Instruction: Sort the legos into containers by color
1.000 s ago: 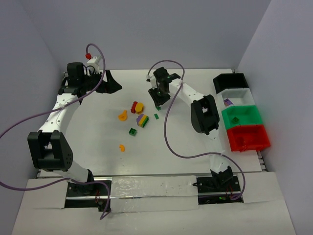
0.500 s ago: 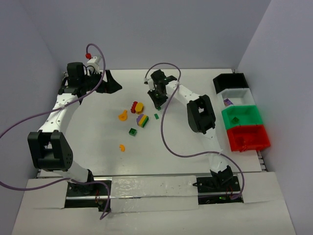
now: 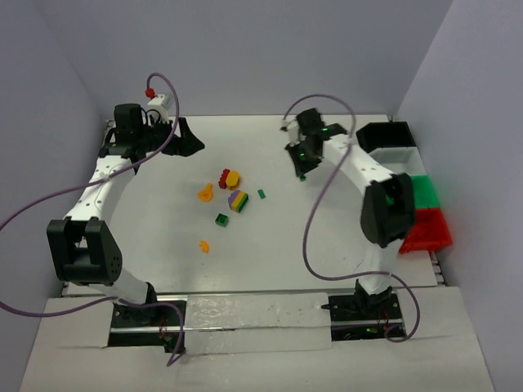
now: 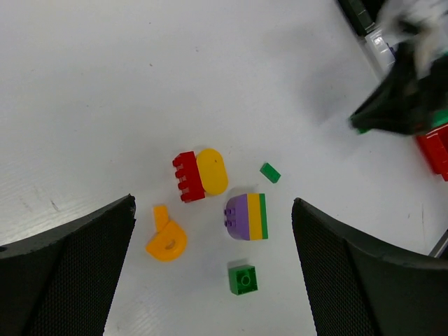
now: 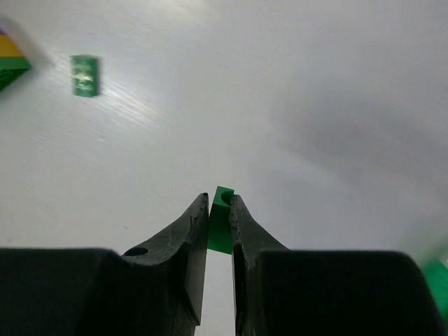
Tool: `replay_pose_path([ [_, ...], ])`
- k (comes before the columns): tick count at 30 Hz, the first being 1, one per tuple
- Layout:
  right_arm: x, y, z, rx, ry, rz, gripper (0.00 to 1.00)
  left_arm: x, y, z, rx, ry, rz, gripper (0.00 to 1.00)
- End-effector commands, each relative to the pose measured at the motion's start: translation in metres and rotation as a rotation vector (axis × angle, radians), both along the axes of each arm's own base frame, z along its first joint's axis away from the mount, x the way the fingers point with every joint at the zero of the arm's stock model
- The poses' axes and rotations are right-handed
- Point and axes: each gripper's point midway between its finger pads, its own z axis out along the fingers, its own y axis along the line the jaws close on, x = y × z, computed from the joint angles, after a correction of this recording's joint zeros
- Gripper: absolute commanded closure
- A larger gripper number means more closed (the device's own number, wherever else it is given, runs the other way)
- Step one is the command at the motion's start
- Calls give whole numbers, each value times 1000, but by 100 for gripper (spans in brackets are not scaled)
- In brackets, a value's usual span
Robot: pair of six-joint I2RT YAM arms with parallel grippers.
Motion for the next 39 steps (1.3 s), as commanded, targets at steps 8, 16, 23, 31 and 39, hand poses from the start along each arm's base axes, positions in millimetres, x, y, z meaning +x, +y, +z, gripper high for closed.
replay_pose_path([
  [8,-59,-283,73,-202,-154,-492,85,0,-22,23,20,-93,-47,2],
  [16,-65,-339,54,-260,-126,-569,82,3,-30,26,16,-91,-53,2],
  [23,-52,-344,37,-248,-103,-583,48,1,-25,26,45,-98,-44,2],
  [31,-53,-327,58,-214,-131,-570,37,0,-27,25,36,-87,-47,2],
  [39,-41,-133,67,72,-120,-184,37,-1,-24,31,-25,-67,-42,1],
])
